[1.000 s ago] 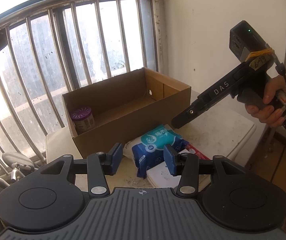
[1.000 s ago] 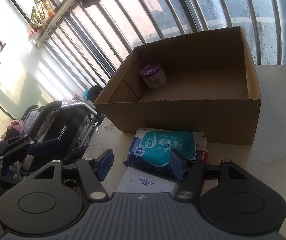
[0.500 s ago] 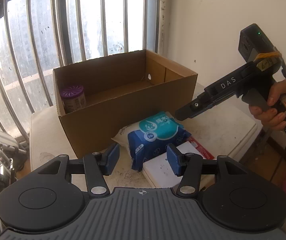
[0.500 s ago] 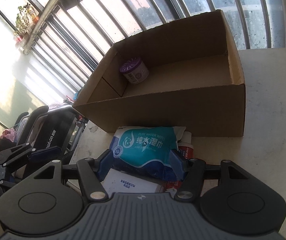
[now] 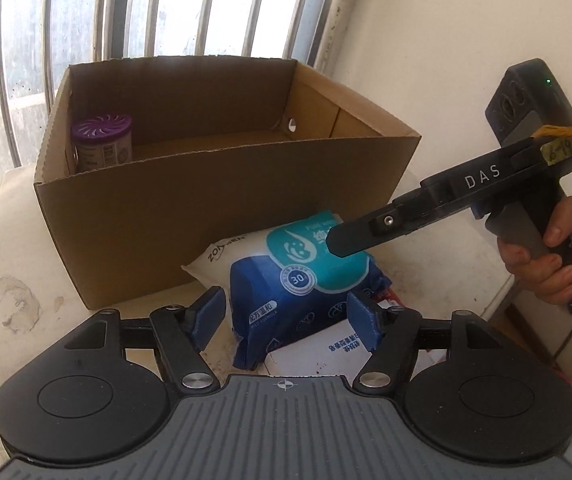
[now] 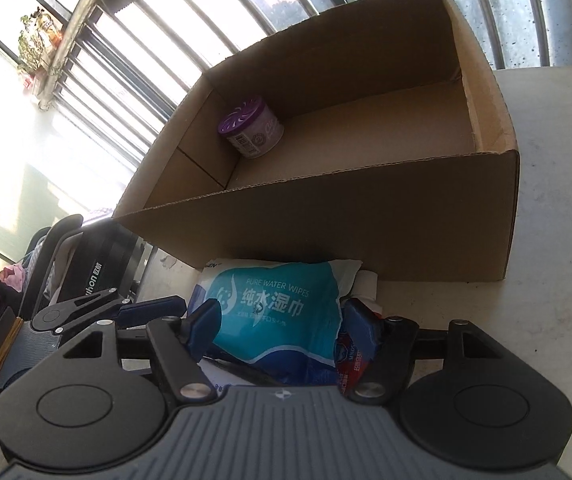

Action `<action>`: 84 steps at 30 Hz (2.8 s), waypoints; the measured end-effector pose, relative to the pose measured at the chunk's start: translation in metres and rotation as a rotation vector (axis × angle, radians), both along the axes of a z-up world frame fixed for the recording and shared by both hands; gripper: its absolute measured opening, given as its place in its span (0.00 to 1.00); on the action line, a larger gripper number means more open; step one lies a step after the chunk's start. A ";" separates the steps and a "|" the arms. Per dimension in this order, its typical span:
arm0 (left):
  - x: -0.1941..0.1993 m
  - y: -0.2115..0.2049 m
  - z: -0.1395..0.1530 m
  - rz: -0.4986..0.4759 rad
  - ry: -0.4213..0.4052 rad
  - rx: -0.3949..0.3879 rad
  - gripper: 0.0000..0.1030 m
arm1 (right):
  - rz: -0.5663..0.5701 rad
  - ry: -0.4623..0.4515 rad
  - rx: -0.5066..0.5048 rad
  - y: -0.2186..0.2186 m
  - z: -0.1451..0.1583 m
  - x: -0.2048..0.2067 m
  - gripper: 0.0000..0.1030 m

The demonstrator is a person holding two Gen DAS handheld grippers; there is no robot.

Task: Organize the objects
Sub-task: 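Close the right gripper on the blue-and-teal wet wipes pack, then lift the wet wipes pack with the right gripper and carry it over the box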

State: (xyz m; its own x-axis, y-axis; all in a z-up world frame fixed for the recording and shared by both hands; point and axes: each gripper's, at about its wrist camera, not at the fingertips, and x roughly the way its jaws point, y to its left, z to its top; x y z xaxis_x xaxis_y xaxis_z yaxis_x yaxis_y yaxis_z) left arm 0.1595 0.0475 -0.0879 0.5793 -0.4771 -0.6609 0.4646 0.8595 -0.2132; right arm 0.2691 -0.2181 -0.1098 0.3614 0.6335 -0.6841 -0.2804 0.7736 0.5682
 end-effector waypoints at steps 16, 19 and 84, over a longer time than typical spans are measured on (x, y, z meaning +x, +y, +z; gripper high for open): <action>-0.001 0.010 -0.004 0.014 -0.002 0.010 0.53 | 0.079 0.013 0.007 0.029 0.000 0.001 0.69; -0.002 0.015 -0.003 0.027 0.002 0.013 0.53 | 0.090 0.011 0.003 0.036 0.001 0.002 0.69; -0.046 0.019 0.035 0.073 -0.133 -0.031 0.49 | 0.078 -0.029 0.140 0.022 0.026 -0.006 0.67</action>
State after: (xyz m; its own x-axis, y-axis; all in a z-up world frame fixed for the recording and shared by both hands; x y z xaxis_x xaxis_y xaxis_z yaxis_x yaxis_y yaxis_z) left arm 0.1138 0.0662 -0.0531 0.6947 -0.4492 -0.5618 0.4269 0.8861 -0.1806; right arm 0.2631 -0.1961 -0.0838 0.3257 0.7487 -0.5773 -0.3546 0.6628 0.6595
